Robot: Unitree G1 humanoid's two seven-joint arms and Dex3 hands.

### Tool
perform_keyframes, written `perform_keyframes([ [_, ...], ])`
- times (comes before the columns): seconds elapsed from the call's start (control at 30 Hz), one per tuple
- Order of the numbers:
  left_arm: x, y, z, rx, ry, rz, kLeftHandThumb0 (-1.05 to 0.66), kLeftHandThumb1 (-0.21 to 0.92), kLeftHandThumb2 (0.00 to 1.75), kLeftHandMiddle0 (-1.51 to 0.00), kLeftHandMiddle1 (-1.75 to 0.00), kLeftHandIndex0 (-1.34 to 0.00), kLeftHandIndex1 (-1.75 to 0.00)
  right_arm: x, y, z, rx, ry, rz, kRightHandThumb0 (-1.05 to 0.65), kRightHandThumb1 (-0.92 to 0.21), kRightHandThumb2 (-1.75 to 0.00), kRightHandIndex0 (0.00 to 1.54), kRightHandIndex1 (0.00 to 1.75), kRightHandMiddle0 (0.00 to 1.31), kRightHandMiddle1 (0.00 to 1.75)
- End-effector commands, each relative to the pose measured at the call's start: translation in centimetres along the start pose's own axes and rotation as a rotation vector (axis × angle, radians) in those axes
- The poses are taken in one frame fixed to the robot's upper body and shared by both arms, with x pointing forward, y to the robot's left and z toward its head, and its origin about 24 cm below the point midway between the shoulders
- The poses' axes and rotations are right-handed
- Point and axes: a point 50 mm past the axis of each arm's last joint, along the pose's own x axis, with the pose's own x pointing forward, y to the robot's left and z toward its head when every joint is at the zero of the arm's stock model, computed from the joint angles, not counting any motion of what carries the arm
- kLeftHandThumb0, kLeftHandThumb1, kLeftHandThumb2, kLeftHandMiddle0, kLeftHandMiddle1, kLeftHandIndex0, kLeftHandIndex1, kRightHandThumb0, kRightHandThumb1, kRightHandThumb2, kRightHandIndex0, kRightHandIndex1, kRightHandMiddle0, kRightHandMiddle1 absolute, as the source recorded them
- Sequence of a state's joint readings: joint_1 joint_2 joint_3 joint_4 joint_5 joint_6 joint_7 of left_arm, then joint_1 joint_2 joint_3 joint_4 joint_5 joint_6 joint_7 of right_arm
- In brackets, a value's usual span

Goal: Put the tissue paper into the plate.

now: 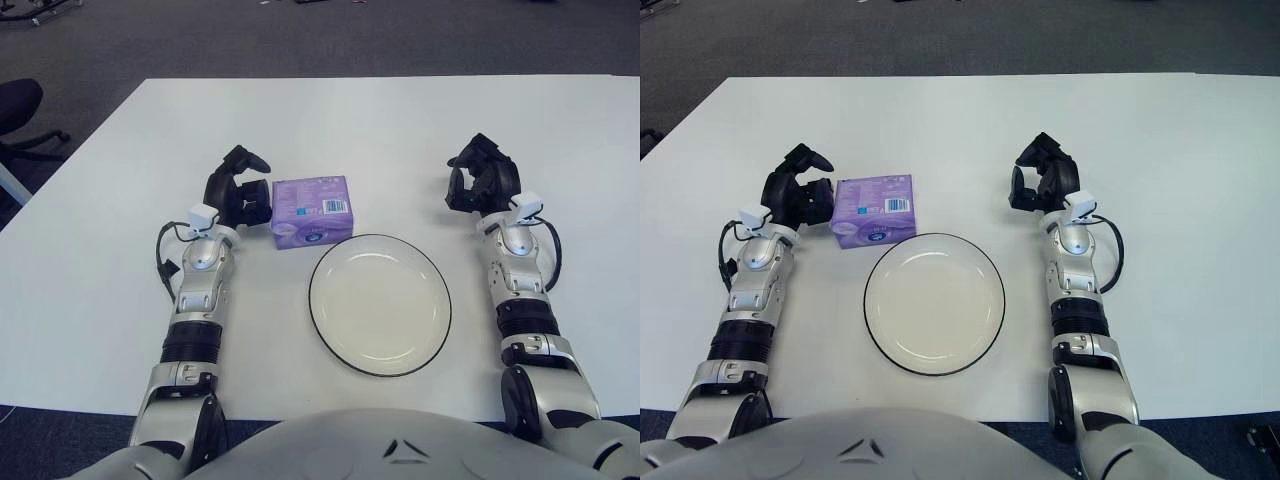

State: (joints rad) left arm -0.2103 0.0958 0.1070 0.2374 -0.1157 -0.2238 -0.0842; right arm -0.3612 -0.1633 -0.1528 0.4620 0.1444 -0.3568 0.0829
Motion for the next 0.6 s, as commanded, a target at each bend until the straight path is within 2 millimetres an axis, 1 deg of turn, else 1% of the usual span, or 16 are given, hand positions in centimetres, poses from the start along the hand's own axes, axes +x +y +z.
perform_keyframes([
  [0.0, -5.1, -0.3, -6.0, -0.072, 0.263, 0.043, -0.46, 0.38, 1.24, -1.32, -1.75, -0.56, -1.75, -5.8, 1.0, -6.1, 0.096, 0.262, -0.062, -0.5, -0.26, -1.38, 1.31, 1.75, 0.66, 1.75],
  [0.27, -5.0, 0.0, -5.6, -0.031, 0.234, 0.066, -0.46, 0.37, 1.26, -1.33, -1.75, -0.57, -1.75, -5.8, 1.1, -6.0, 0.095, 0.261, -0.063, -0.5, -0.26, -1.38, 1.3, 1.75, 0.66, 1.75],
  [0.43, -4.9, 0.1, -4.4, 0.023, 0.177, 0.095, -0.47, 0.35, 1.27, -1.34, -1.75, -0.59, -1.75, -5.8, 1.0, -6.0, 0.093, 0.26, -0.061, -0.5, -0.26, -1.38, 1.3, 1.75, 0.66, 1.75],
  [0.57, -4.8, 0.3, -3.8, 0.078, 0.134, 0.124, -0.47, 0.35, 1.28, -1.34, -1.75, -0.59, -1.75, -5.8, 1.1, -6.0, 0.091, 0.26, -0.059, -0.5, -0.26, -1.38, 1.3, 1.75, 0.66, 1.75],
])
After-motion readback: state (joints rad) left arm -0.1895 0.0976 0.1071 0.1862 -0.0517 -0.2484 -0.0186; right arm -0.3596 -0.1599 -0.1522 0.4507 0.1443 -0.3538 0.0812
